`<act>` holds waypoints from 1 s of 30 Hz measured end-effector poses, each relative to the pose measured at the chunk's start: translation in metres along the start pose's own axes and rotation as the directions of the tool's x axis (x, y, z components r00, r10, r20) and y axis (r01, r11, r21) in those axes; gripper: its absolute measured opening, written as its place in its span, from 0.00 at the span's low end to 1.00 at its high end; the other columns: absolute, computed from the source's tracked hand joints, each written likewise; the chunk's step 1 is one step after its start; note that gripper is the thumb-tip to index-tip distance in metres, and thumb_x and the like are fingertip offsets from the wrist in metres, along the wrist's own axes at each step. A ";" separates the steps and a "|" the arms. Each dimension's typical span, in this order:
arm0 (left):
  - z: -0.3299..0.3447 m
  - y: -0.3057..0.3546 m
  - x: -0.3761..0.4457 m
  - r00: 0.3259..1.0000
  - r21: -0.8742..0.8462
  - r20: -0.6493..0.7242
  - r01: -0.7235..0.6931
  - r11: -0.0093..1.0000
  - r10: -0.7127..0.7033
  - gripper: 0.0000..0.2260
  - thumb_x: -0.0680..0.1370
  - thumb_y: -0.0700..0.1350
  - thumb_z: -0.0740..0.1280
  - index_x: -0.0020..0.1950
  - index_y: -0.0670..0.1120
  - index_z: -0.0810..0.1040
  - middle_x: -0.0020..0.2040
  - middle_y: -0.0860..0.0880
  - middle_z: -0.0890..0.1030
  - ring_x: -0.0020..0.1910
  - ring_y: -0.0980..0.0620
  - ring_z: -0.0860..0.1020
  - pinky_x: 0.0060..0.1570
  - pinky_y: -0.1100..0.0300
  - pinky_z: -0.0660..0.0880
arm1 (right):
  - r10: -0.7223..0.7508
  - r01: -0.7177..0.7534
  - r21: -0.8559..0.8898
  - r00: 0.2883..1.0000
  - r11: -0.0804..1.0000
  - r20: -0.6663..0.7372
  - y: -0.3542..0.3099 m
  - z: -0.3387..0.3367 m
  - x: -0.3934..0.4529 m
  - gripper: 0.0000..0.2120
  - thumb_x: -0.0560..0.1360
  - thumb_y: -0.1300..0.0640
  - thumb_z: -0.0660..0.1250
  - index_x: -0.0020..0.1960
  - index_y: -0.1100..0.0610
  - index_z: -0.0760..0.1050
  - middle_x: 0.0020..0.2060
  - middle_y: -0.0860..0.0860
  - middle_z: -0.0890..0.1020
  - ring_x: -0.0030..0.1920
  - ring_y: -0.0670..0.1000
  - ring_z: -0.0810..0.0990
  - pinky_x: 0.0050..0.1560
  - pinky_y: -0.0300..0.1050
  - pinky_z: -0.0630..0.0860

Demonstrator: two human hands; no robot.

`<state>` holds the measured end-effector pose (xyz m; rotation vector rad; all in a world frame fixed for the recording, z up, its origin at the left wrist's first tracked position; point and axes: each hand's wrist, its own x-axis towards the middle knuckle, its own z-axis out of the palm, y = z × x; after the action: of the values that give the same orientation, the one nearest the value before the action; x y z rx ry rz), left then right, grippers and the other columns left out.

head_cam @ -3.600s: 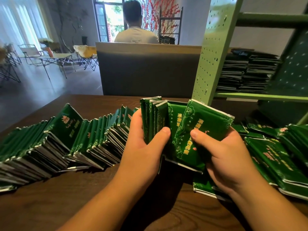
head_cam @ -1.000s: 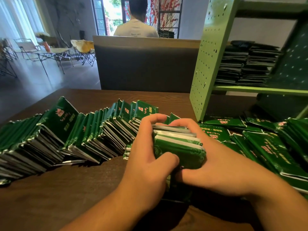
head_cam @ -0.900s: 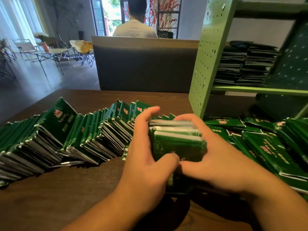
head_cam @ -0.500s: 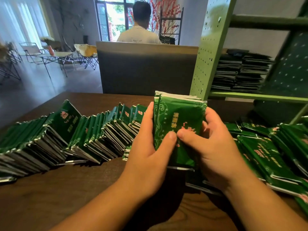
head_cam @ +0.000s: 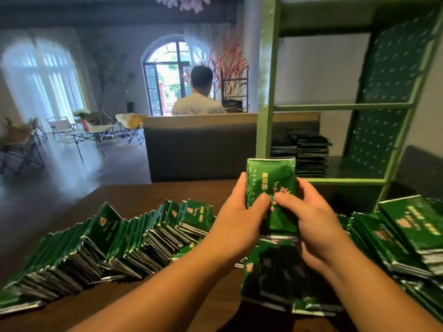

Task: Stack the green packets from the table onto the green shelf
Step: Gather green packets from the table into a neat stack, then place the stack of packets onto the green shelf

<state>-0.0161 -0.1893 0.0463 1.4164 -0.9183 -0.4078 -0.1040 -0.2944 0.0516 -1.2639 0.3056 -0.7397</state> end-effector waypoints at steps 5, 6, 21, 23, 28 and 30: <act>0.043 0.021 0.028 0.997 -0.016 0.036 0.064 0.998 -0.063 0.11 0.83 0.47 0.64 0.63 0.58 0.78 0.56 0.51 0.86 0.56 0.49 0.84 0.57 0.43 0.80 | 0.014 -0.015 -0.016 0.995 1.000 -0.099 -0.032 -0.040 0.010 0.14 0.78 0.64 0.69 0.61 0.52 0.77 0.47 0.56 0.88 0.47 0.57 0.88 0.45 0.56 0.83; 0.054 0.026 0.034 0.996 -0.034 0.047 0.077 0.996 -0.076 0.10 0.83 0.46 0.65 0.62 0.57 0.79 0.56 0.50 0.86 0.54 0.49 0.85 0.54 0.47 0.81 | 0.004 -0.006 -0.015 0.991 1.000 -0.132 -0.039 -0.050 0.014 0.16 0.77 0.63 0.70 0.62 0.50 0.76 0.45 0.55 0.88 0.45 0.57 0.88 0.43 0.55 0.83; 0.078 0.052 0.072 0.961 -0.082 -0.076 0.258 0.963 -0.264 0.22 0.83 0.46 0.65 0.77 0.56 0.66 0.66 0.46 0.76 0.44 0.50 0.82 0.40 0.57 0.78 | -0.070 0.029 -0.112 0.920 0.993 -0.386 -0.098 -0.133 0.106 0.13 0.72 0.60 0.71 0.55 0.52 0.76 0.52 0.55 0.85 0.54 0.60 0.85 0.58 0.67 0.79; 0.074 0.050 0.075 0.962 -0.072 -0.083 0.253 0.965 -0.258 0.22 0.83 0.45 0.65 0.76 0.55 0.66 0.66 0.45 0.76 0.45 0.50 0.82 0.41 0.57 0.78 | -0.104 0.034 -0.170 0.902 0.985 -0.420 -0.102 -0.138 0.116 0.11 0.75 0.62 0.68 0.53 0.50 0.73 0.51 0.54 0.83 0.54 0.59 0.83 0.58 0.62 0.80; 0.071 0.046 0.080 0.965 -0.061 -0.082 0.246 0.967 -0.250 0.22 0.83 0.44 0.65 0.76 0.55 0.66 0.65 0.45 0.76 0.45 0.49 0.82 0.41 0.57 0.78 | -0.247 0.020 -0.456 0.861 0.890 -0.445 -0.101 -0.143 0.138 0.26 0.77 0.58 0.67 0.73 0.52 0.67 0.58 0.49 0.78 0.57 0.55 0.80 0.56 0.54 0.78; 0.070 0.046 0.081 0.969 -0.059 -0.088 0.227 0.972 -0.232 0.22 0.83 0.43 0.66 0.76 0.55 0.67 0.63 0.45 0.77 0.45 0.49 0.82 0.41 0.57 0.79 | -0.298 -0.025 -0.596 0.849 0.802 -0.437 -0.101 -0.144 0.144 0.26 0.81 0.58 0.64 0.77 0.56 0.61 0.60 0.50 0.73 0.56 0.53 0.75 0.50 0.50 0.72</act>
<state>-0.0311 -0.2876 0.1074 1.4900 -0.6654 -0.5284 -0.1172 -0.5075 0.1291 -1.6685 0.9487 -1.1748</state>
